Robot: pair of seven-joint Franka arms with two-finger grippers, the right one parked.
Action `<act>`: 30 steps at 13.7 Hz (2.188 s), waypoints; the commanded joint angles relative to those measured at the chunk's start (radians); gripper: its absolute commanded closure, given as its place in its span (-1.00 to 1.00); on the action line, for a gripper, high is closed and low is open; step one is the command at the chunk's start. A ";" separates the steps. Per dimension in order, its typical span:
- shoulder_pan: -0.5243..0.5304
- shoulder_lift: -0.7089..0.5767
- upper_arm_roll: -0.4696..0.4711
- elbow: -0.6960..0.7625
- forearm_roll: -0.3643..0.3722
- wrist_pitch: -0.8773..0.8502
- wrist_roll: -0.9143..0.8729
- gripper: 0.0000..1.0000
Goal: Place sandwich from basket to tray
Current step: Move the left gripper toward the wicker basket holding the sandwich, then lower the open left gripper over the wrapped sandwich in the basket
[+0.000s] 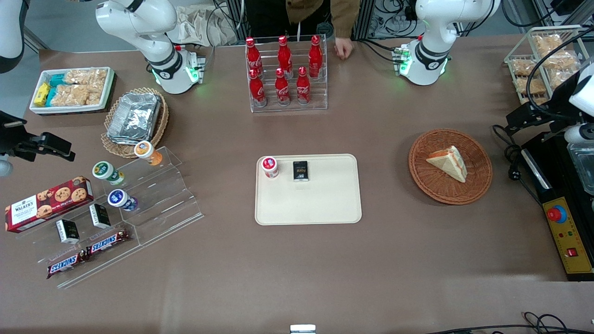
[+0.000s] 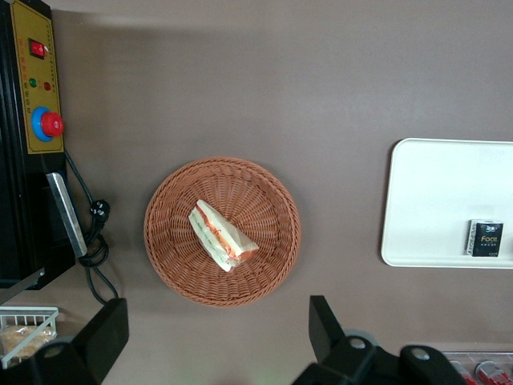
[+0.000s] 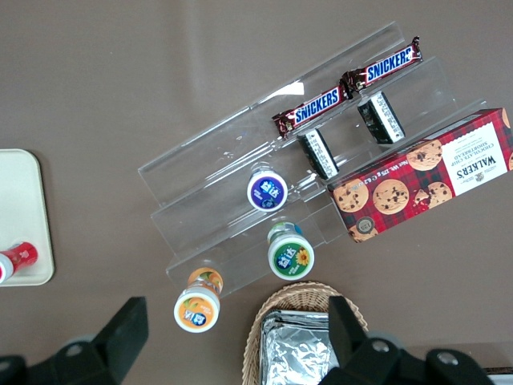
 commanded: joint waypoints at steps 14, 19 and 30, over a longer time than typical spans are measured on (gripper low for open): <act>-0.004 -0.223 0.025 -0.560 0.023 0.326 -0.492 -1.00; -0.004 -0.238 0.025 -0.800 0.067 0.566 -0.666 -1.00; 0.018 -0.038 0.027 -1.029 0.064 1.018 -0.797 -1.00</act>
